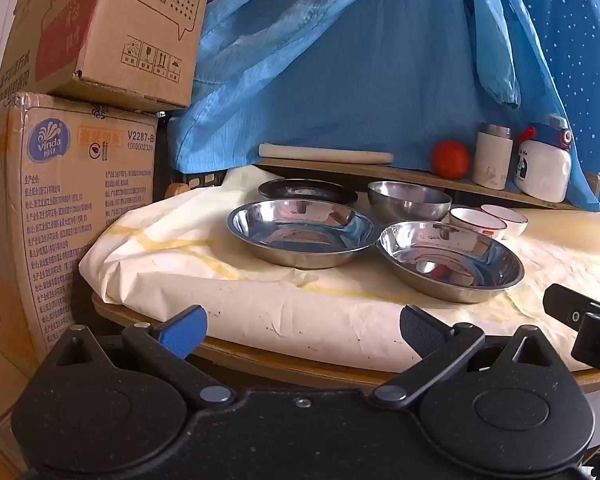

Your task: Organize plates and bowls

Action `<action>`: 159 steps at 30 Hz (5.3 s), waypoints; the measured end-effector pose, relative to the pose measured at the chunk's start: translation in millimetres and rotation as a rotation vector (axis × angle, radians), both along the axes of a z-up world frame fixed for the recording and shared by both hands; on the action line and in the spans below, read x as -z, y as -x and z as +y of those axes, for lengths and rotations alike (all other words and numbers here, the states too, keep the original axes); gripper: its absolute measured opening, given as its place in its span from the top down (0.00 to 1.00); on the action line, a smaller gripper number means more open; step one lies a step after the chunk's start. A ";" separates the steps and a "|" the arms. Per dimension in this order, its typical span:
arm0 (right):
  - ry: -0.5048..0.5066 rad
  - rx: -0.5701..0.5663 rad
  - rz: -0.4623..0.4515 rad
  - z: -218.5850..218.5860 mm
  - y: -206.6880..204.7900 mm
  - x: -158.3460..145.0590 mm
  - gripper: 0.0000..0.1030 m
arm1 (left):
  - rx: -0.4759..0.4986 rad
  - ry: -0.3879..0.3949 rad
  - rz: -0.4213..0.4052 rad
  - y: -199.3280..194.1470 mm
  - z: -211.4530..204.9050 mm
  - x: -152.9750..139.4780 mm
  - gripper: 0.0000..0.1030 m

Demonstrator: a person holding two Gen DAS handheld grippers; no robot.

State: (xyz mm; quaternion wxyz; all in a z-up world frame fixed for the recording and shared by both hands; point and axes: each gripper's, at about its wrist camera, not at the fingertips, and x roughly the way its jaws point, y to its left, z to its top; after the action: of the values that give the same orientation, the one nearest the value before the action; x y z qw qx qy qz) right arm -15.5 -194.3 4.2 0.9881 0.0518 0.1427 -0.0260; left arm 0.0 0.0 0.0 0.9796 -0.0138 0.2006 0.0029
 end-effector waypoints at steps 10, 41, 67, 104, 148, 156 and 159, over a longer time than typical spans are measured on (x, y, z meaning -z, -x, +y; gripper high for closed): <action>-0.001 0.000 -0.001 -0.7 -0.3 0.5 0.00 | -0.001 -0.001 0.006 -0.1 -0.1 0.0 0.01; 0.001 -0.002 0.003 1.6 -0.1 0.0 0.00 | 0.013 -0.002 0.009 -0.5 -2.0 3.4 0.01; 0.003 -0.002 0.003 0.3 0.5 -0.9 0.00 | 0.017 -0.008 0.010 0.1 -1.9 2.5 0.01; 0.004 -0.001 0.003 -0.7 0.3 -0.8 0.00 | 0.031 0.001 0.008 -2.0 -1.5 -0.6 0.01; -0.089 -0.489 0.184 28.4 -209.0 -45.3 0.01 | -0.038 0.176 0.134 -143.9 64.3 -8.3 0.11; -0.181 -0.553 0.282 40.8 -241.2 -37.2 0.11 | -0.022 0.229 0.132 -148.5 67.9 -3.7 0.26; -0.175 -0.561 0.301 47.8 -249.7 -34.4 0.16 | -0.023 0.250 0.130 -149.4 71.2 -2.6 0.31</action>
State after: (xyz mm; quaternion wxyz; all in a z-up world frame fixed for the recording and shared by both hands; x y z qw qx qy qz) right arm 234.1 -146.5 38.6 0.9164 0.0907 0.2974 0.2522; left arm 149.3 71.1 2.5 0.9551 -0.1379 0.2621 -0.0099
